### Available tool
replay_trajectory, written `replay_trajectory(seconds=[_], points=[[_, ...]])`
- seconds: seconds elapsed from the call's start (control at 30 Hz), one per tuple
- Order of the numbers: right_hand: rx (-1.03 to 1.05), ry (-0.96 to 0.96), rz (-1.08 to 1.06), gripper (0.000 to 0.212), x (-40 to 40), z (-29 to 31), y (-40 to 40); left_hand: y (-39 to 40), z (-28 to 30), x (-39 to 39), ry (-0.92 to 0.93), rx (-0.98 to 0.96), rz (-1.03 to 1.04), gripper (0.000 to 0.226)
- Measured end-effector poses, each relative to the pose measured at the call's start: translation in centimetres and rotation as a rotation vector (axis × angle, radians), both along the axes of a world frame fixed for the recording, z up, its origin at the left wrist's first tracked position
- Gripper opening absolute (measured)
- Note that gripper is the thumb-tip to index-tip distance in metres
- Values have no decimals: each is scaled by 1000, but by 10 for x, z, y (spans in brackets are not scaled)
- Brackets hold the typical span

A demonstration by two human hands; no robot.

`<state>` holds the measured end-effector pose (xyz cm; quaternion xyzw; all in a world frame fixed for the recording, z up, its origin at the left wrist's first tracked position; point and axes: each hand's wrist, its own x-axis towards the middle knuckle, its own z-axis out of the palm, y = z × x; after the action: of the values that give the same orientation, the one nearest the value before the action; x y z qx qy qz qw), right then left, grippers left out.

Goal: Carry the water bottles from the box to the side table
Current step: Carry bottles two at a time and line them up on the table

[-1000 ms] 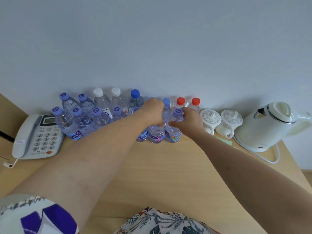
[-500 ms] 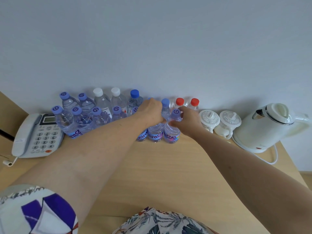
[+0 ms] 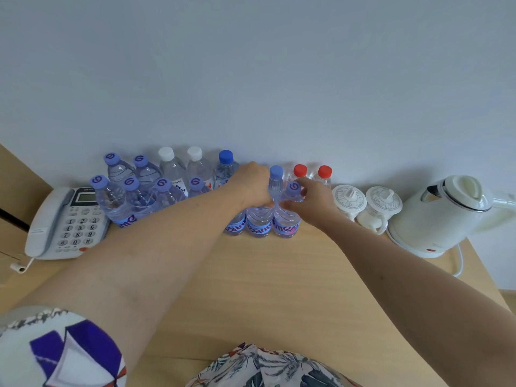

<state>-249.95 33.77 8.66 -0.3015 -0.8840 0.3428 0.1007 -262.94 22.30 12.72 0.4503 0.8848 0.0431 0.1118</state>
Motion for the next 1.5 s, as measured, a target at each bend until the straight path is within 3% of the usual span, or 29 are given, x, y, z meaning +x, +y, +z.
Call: replay_trajectory(seconds=[0.13,0.27,0.53,0.63,1.1,1.2,1.3,1.37,1.5], points=[[20,-9,0,27,-3,0,-1,1,2,2,8,-12,16,52],[-1,-34,63,43,-3,4,2,0,6,2,10,-31,24,52],[21,-101,-5,38,-5,4,0,2,20,3,-57,-98,-28,48],[13,-73,8,31,-8,3,-2,1,25,3,-50,-115,-29,39],[-8,-93,29,37,-7,7,-7,-5,21,8,57,-34,-56,14],[-7,-108,22,39,-5,9,-11,-8,20,10,72,-24,-97,26],[17,-89,-22,59,1,12,-15,-13,18,9,47,19,-126,42],[27,-72,-65,68,8,16,-17,-16,19,6,54,84,-128,44],[51,-64,-138,63,26,23,-20,-17,22,6,116,186,-151,39]])
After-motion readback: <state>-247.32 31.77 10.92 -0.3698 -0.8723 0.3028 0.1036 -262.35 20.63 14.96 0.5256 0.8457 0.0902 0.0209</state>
